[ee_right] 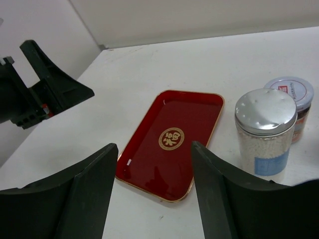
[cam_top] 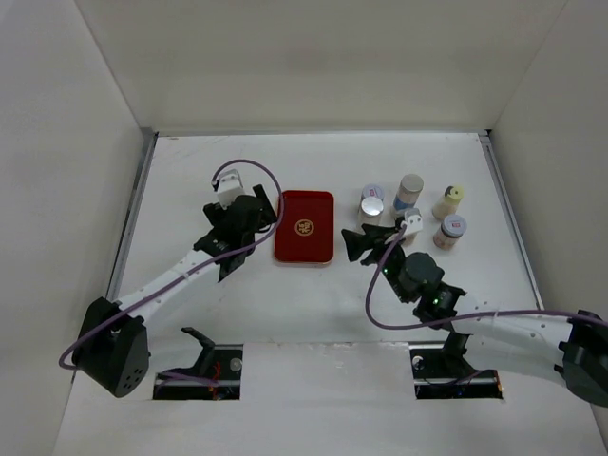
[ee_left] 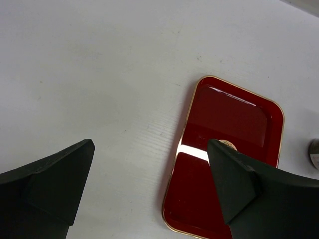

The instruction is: Organize the condiment bottles

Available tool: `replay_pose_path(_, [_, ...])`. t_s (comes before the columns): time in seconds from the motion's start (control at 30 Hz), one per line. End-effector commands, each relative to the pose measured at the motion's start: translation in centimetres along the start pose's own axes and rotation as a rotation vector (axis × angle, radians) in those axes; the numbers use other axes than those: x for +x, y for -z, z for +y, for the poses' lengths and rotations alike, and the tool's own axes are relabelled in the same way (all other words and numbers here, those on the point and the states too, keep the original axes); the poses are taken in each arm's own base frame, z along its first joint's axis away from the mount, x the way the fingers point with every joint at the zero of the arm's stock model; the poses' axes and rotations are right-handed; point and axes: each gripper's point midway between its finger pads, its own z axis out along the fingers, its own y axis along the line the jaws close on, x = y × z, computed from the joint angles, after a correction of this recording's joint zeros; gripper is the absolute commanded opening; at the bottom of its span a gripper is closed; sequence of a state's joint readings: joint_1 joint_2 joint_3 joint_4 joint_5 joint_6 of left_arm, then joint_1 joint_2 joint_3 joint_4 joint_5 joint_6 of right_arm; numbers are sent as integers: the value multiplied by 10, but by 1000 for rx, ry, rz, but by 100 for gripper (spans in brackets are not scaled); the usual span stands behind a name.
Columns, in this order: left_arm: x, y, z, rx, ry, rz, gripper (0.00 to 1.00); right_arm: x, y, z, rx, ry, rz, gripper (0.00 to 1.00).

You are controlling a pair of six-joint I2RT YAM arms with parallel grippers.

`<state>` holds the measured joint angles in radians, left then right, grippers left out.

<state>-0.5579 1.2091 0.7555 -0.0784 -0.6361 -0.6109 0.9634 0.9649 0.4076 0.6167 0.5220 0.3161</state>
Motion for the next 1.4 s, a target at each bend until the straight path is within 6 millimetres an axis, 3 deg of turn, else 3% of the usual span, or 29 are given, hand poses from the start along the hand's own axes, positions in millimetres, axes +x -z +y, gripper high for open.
replay_pose_path(0.0, [-15,9,5,3,57,-72,100,-31,3,12,-27,-41,-85,64])
replay_pose_path(0.07, [-19,12,6,18,87,-96,100,-36,3,11,-17,-36,-83,53])
replay_pose_path(0.23, [-23,19,11,49,173,-146,100,-41,-2,5,53,9,-22,15])
replay_pose_path(0.3, [-18,20,15,62,207,-152,100,-44,-6,-9,126,29,6,9])
replay_pose_path(0.4, [-13,18,27,55,244,-161,100,-43,-15,-28,212,76,70,16])
replay_pose_path(0.57, [-1,6,33,109,316,-149,100,-37,-33,-55,331,155,176,69])
replay_pose_path(0.63, [7,3,34,133,339,-146,100,-37,-40,-56,342,184,202,82])
replay_pose_path(0.73, [16,-2,39,145,359,-148,100,-33,-52,-70,400,229,264,90])
replay_pose_path(0.87, [23,0,37,179,363,-129,100,-20,-62,-96,483,256,328,93])
replay_pose_path(1.17, [34,-9,32,184,371,-98,100,16,-79,-114,508,246,422,92])
replay_pose_path(1.27, [38,-11,30,188,371,-86,100,19,-87,-115,500,226,392,80])
replay_pose_path(1.37, [40,-11,28,197,378,-78,100,10,-94,-112,491,230,340,53])
